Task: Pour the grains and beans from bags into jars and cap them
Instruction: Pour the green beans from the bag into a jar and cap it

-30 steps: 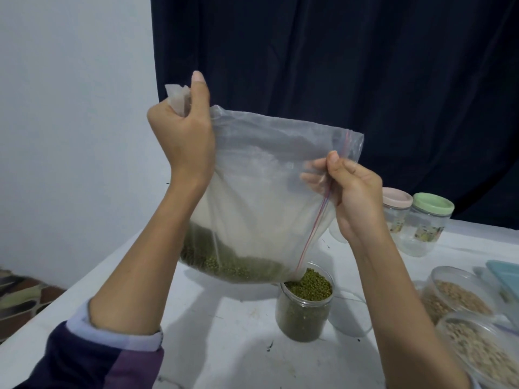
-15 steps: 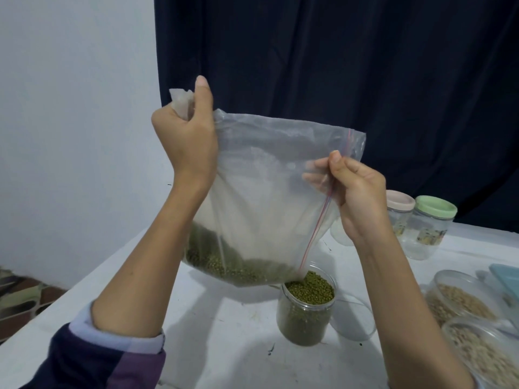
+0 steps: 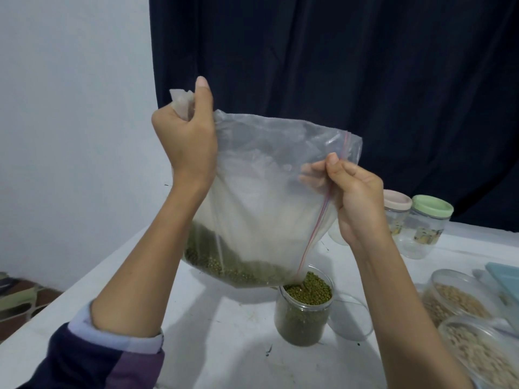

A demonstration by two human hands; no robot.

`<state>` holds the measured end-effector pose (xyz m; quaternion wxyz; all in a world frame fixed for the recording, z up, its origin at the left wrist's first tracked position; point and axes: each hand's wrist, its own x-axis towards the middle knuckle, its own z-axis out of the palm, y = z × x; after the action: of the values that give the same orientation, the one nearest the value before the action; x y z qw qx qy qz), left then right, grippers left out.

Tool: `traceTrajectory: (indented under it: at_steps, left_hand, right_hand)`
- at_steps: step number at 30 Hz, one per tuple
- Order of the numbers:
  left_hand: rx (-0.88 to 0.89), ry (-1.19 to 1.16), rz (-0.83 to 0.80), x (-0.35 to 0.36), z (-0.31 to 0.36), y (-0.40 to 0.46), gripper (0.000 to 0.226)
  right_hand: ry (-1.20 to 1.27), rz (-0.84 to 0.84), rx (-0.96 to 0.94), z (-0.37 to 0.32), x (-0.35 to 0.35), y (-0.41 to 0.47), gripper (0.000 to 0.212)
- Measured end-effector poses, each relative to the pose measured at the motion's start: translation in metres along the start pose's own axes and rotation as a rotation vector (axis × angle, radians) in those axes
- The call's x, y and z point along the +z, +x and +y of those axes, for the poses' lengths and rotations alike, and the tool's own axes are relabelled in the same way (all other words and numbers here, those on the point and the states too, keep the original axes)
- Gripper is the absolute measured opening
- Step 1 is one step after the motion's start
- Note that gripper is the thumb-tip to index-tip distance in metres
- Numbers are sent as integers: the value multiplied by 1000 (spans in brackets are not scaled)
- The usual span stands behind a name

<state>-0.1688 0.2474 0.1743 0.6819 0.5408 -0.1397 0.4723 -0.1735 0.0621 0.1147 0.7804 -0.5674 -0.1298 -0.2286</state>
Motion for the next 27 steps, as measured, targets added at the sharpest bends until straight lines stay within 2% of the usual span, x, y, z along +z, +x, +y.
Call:
traceTrajectory:
  at_steps: [9,14,21,27]
  left_hand:
    - [3,12,-21,3,0,-4,74]
    - [14,10,-14,2,1,-2,73]
    - [60,2,-4,5,4,-4,61]
    - [72,-6,-34,6,5,-4,70]
  right_hand:
    - [7,30,-11,1,-1,-1,30]
    - [-20,1,-3,3,-3,0,25]
    - [-1,17,-11,1,-5,-1,29]
    - [18,7,-13,-7,-7,-4,27]
